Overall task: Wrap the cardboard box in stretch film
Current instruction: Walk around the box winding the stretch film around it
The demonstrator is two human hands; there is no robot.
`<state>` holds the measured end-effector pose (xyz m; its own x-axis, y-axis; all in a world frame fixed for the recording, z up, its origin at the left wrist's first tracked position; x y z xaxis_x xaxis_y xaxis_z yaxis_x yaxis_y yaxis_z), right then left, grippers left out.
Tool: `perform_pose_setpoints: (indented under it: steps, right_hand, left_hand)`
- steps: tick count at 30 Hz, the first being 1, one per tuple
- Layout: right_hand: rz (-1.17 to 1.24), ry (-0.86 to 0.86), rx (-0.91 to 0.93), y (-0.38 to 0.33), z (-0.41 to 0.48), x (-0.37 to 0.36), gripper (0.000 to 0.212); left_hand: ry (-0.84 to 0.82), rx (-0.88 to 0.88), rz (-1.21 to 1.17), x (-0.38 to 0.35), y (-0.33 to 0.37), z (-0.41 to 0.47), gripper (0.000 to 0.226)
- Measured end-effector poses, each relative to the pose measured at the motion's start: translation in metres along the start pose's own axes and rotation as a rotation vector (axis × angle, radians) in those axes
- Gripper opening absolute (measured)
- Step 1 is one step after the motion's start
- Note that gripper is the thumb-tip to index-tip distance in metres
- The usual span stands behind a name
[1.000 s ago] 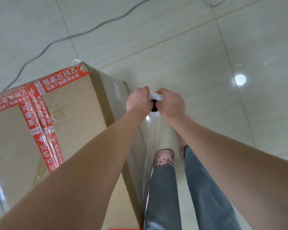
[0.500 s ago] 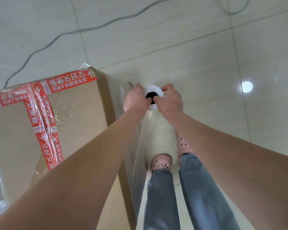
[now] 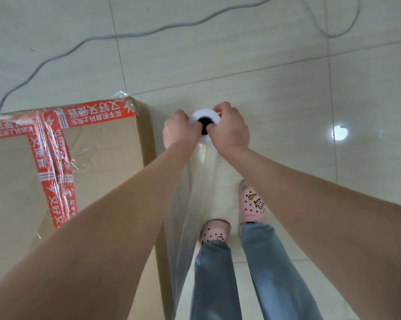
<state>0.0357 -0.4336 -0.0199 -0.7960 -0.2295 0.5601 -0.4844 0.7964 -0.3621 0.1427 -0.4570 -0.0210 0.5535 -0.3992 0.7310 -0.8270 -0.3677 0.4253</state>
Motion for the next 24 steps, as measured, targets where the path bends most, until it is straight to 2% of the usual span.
perform_pose_setpoints:
  steps: [2, 4, 8, 10, 15, 20, 24]
  right_hand:
    - [0.014, -0.039, -0.049, -0.007, 0.005, 0.001, 0.039]
    - [0.015, -0.052, -0.075, -0.013, 0.009, 0.002, 0.037]
    - [0.013, -0.067, -0.073, -0.015, 0.01, -0.003, 0.029]
    - [0.003, -0.054, -0.068, -0.013, 0.008, -0.007, 0.027]
    - [-0.017, -0.055, -0.087, -0.007, 0.007, -0.003, 0.026]
    - [-0.054, -0.073, -0.097, -0.012, 0.013, 0.002, 0.026]
    - [-0.115, -0.041, -0.058, -0.027, 0.021, 0.005, 0.026]
  left_hand:
    - [-0.017, 0.083, -0.101, 0.005, 0.001, 0.007, 0.021]
    - [-0.063, 0.071, -0.062, 0.007, 0.003, 0.012, 0.027]
    - [-0.131, -0.238, 0.366, 0.006, 0.017, 0.013, 0.032]
    - [-0.154, -0.312, 0.446, 0.004, 0.018, 0.014, 0.028]
    - [-0.16, -0.347, 0.47, 0.0, 0.021, 0.011, 0.024]
    - [-0.22, -0.458, 0.547, -0.001, 0.03, 0.018, 0.027]
    - [-0.222, -0.444, 0.491, 0.009, 0.032, 0.041, 0.022]
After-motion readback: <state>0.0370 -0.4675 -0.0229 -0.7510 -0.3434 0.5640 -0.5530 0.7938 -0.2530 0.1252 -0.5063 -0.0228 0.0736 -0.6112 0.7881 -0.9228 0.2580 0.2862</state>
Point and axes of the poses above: each hand's wrist, its own z-axis towards the middle knuckle, its own x-axis out of the back of the hand, y = z × x, the point moved 1 cm from there along z, towards the middle knuckle, and after that the axes turned 14 degrees about -x, right-handed, at the moved point
